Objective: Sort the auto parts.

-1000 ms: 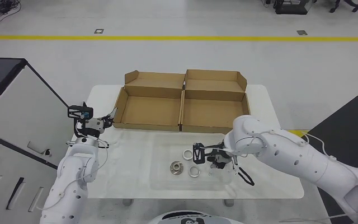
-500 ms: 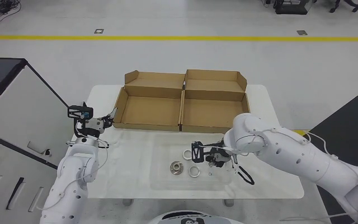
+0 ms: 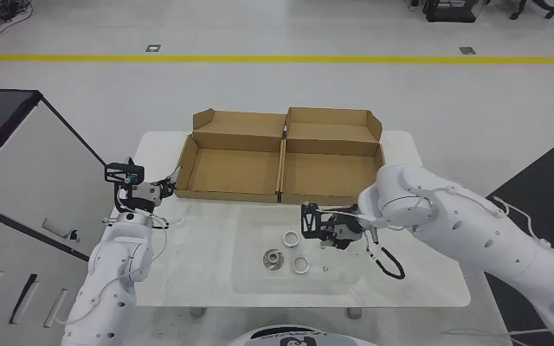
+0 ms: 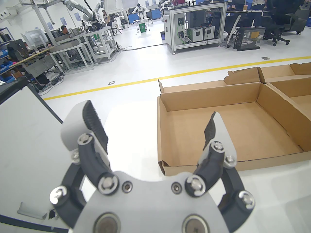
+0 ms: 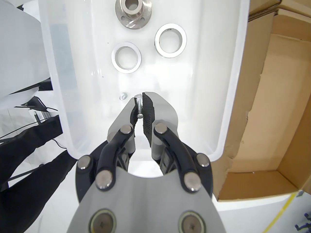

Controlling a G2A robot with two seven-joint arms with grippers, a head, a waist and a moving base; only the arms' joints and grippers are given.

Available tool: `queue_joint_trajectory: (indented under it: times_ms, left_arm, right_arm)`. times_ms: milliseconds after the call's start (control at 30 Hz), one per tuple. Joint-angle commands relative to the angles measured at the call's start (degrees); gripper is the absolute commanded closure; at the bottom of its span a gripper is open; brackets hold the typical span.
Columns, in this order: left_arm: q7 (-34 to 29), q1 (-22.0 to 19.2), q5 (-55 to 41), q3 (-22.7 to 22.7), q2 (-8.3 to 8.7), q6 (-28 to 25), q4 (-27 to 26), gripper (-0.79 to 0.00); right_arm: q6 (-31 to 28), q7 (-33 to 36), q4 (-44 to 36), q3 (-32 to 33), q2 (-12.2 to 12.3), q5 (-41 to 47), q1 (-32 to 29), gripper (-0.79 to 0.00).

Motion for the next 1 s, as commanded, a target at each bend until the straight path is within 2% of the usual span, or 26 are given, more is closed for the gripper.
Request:
queue_joint_trajectory:
  times_ms: [0,300,600,767,967]
  left_arm:
    - [0.0,0.0,0.0,0.0,0.0,0.0,0.0,-0.785]
    - [0.0,0.0,0.0,0.0,0.0,0.0,0.0,-0.785]
    - [0.0,0.0,0.0,0.0,0.0,0.0,0.0,-0.785]
    - [0.0,0.0,0.0,0.0,0.0,0.0,0.0,-0.785]
    - [0.0,0.0,0.0,0.0,0.0,0.0,0.0,-0.785]
  right_arm:
    - [-0.3,-0.9,-0.4,1.9,0.8,1.7,-0.7,0.0]
    - [-2.3,-5.5,-1.1,10.4,3.8,10.9,-3.7,0.0]
    - [-8.6,-9.4,1.2,17.3,5.7,22.8,-6.3,0.0]
    - [-11.4,-10.8,2.3,18.0,5.9,28.9,-6.9,0.0]
    - [-14.5,-13.8,3.7,15.3,5.6,33.0,-5.1,0.0]
